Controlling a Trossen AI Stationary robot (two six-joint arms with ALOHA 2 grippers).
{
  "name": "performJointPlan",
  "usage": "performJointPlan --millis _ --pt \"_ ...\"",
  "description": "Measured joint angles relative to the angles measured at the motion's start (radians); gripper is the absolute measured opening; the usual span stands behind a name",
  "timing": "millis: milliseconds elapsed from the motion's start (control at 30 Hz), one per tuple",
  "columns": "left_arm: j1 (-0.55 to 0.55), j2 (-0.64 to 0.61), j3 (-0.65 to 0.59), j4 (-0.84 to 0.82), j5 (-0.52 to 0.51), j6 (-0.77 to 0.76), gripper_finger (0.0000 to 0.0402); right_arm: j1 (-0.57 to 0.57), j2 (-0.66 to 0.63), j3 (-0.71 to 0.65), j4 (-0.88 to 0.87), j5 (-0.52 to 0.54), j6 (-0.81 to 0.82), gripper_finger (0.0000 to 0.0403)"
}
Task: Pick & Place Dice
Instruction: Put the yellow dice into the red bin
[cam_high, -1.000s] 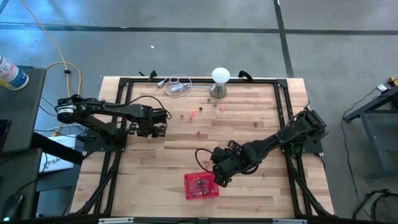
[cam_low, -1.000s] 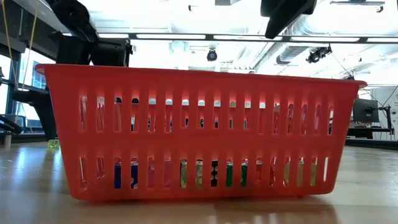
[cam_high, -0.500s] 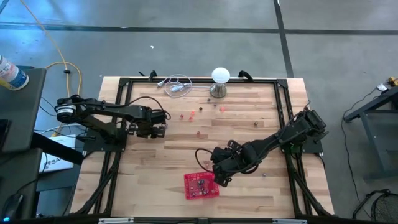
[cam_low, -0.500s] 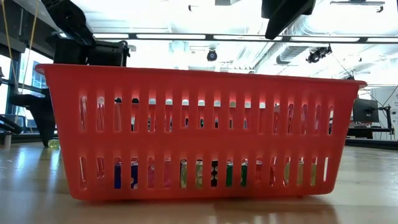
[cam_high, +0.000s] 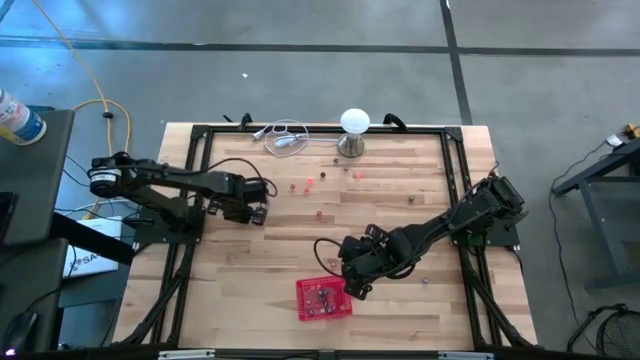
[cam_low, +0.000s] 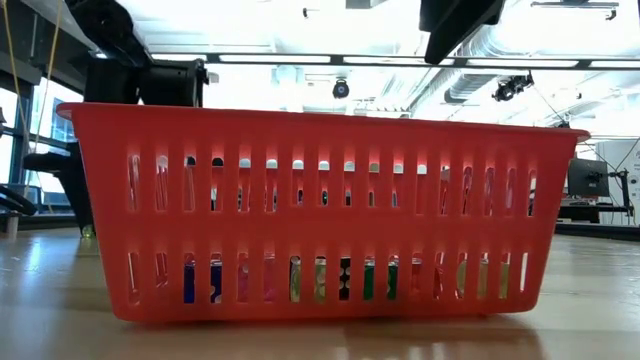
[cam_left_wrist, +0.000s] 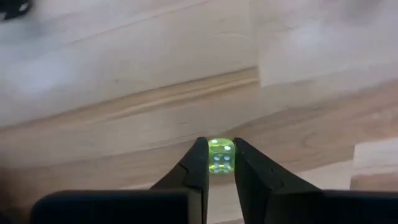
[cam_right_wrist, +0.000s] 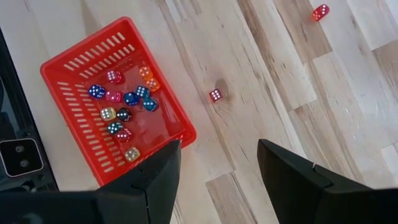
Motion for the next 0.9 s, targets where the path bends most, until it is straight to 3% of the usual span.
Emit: performJointPlan --millis 300,467,600,700,767,900 --pt "-0.179 -0.125 0.105 0.130 -0.017 0.073 0.0041 0.011 0.000 0.000 -0.015 0.002 0.080 0.0203" --pt "-0.375 -0.162 0.238 0.357 -0.014 0.295 0.0041 0.031 0.000 0.000 -0.020 0.040 0.136 0.0203" --pt "-0.539 -0.094 0.372 0.447 -0.094 0.452 0.0041 0.038 0.000 0.000 -0.018 0.061 0.158 0.0203" --pt "-0.591 -0.003 0.463 0.442 -0.136 0.487 0.0041 0.042 0.000 0.000 -0.012 0.061 0.162 0.0203" --pt "-0.601 0.063 0.508 0.435 -0.108 0.498 0.0041 0.042 0.000 0.000 0.001 0.061 0.162 0.0203" --pt "-0.599 0.188 0.581 0.435 0.042 0.536 0.0041 0.050 0.000 0.000 0.016 0.061 0.161 0.0203"
